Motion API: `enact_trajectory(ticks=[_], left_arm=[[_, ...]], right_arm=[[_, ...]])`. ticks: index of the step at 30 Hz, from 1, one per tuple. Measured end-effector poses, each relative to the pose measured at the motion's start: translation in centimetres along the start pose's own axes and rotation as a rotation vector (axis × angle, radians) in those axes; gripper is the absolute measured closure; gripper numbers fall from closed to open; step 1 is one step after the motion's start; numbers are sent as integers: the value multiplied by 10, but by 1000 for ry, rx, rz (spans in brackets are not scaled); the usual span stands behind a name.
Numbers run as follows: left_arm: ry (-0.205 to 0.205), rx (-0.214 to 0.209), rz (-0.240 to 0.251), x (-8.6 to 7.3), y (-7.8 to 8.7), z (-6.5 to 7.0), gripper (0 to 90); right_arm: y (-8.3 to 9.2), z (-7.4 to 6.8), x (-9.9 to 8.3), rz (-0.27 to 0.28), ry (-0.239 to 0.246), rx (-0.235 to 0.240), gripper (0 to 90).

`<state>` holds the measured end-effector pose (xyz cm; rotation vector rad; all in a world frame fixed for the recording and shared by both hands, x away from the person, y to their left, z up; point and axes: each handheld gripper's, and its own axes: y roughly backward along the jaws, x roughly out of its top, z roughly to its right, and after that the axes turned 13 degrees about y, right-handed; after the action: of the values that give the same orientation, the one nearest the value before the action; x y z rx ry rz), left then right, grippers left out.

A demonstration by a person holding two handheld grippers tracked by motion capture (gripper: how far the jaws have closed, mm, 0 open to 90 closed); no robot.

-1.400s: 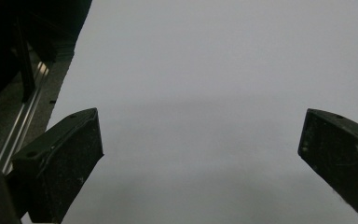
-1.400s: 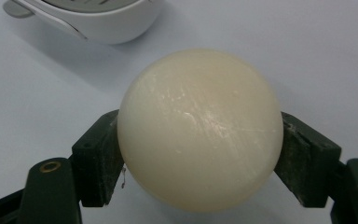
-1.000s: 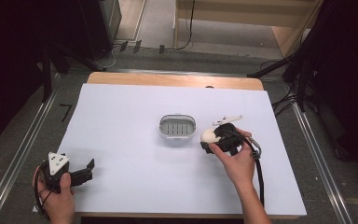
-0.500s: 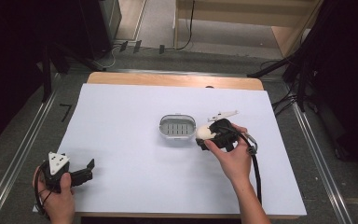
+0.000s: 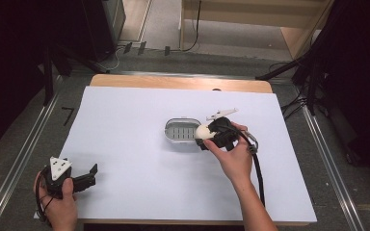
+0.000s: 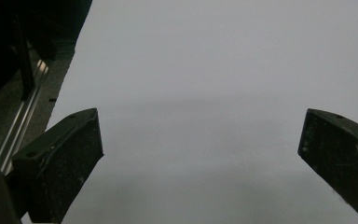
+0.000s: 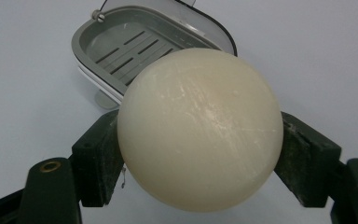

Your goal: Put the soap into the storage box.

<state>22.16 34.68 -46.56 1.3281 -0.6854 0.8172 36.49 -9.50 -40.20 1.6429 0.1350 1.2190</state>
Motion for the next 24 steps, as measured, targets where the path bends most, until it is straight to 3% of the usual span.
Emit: enact_trajectory(ticks=[24], left_arm=[[9,1,1,0,0,0,1]], right_arm=[[-29,-9,31,-2,11,35,249]])
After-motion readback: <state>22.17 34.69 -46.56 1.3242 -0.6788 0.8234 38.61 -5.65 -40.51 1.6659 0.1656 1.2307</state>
